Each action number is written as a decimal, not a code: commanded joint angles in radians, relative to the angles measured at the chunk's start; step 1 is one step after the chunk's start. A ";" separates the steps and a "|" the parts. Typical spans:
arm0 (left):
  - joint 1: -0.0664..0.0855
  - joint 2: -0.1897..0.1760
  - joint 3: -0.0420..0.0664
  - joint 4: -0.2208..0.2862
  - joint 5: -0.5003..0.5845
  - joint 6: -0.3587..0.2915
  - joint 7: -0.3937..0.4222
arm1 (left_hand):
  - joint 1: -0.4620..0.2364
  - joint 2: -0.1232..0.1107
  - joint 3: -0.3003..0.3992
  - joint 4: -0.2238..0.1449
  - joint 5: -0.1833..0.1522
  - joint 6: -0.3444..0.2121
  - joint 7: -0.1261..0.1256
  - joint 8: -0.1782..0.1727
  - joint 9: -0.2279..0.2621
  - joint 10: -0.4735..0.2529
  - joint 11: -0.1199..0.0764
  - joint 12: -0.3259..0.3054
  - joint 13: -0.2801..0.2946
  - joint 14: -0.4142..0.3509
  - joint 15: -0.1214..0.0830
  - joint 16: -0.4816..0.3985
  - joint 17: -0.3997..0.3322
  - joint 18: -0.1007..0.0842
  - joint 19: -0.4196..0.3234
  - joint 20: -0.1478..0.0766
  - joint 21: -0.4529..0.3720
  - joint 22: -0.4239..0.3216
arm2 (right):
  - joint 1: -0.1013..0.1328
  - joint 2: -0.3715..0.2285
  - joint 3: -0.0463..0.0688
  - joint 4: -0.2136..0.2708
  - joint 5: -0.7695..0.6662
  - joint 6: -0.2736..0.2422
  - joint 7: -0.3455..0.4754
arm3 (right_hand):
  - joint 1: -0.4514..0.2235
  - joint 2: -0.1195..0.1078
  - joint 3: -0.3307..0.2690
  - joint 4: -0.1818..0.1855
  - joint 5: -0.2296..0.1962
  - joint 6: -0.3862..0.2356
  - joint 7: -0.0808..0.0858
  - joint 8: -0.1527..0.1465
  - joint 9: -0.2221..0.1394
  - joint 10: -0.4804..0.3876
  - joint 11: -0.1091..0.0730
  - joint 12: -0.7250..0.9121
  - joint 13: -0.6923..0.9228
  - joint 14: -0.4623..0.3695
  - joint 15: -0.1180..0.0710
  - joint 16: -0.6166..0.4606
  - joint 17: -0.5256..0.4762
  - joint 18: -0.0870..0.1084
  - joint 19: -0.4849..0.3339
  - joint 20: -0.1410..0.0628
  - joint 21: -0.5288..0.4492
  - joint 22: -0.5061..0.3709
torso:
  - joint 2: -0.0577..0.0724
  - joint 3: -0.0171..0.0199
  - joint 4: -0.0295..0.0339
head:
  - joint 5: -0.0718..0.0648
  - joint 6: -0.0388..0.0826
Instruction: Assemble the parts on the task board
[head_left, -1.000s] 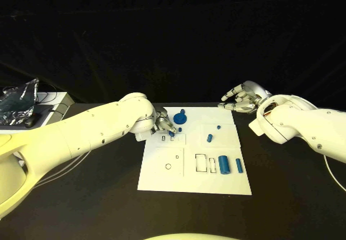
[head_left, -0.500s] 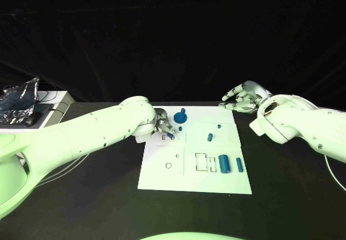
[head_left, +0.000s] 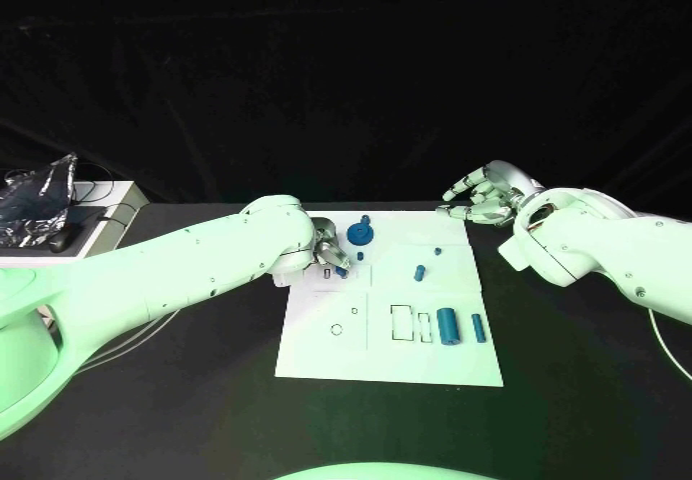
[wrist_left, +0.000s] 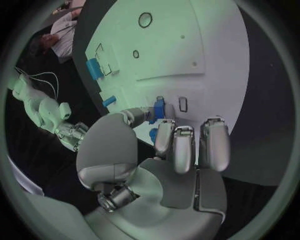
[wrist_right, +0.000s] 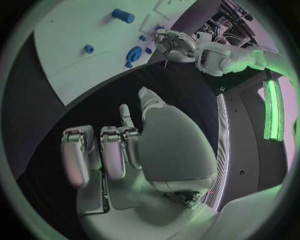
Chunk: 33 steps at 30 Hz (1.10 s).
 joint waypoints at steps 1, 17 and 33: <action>-0.003 0.003 -0.001 0.003 -0.010 -0.001 0.005 | -0.001 0.013 0.126 -0.127 0.003 0.058 -0.051 -0.001 0.221 0.002 -0.002 -0.004 -0.004 0.102 -0.007 0.004 0.263 -0.018 0.004 -0.002 0.003 0.000 | 0.000 -0.001 0.000 0.002 -0.012 0.018 0.006 | -0.005 -0.001 0.007 0.001 -0.002 -0.006 0.002 0.005 0.001 0.066 -0.001 -0.005 0.223 0.104 -0.005 0.006 0.263 -0.006 0.091 -0.003 -0.003 0.241 | -0.001 0.0007 0.0005 | -0.002 -0.002; -0.004 0.005 -0.003 0.012 -0.012 0.022 0.002 | -0.002 0.014 0.126 -0.126 0.003 0.058 -0.051 -0.002 0.221 0.002 -0.002 -0.005 -0.005 0.102 -0.007 0.004 0.263 -0.018 0.004 -0.002 0.003 0.000 | 0.000 -0.002 0.000 0.004 -0.013 0.022 0.004 | -0.006 -0.001 0.007 0.001 -0.002 -0.007 0.002 0.005 0.002 0.066 -0.001 -0.005 0.223 0.104 -0.005 0.006 0.263 -0.006 0.090 -0.003 -0.004 0.241 | -0.001 0.0008 0.0006 | -0.002 -0.004; -0.004 0.004 -0.004 0.012 -0.023 0.033 -0.001 | -0.003 0.016 0.126 -0.126 0.002 0.059 -0.052 -0.003 0.223 0.002 -0.002 -0.006 -0.007 0.102 -0.008 0.004 0.263 -0.018 0.005 -0.003 0.004 0.001 | 0.000 0.000 0.000 0.003 -0.013 0.027 0.005 | -0.009 -0.001 0.007 0.002 -0.002 -0.008 0.002 0.006 0.003 0.066 -0.001 -0.005 0.223 0.104 -0.004 0.006 0.263 -0.006 0.090 -0.003 -0.005 0.240 | 0.000 0.0005 0.0013 | -0.002 -0.006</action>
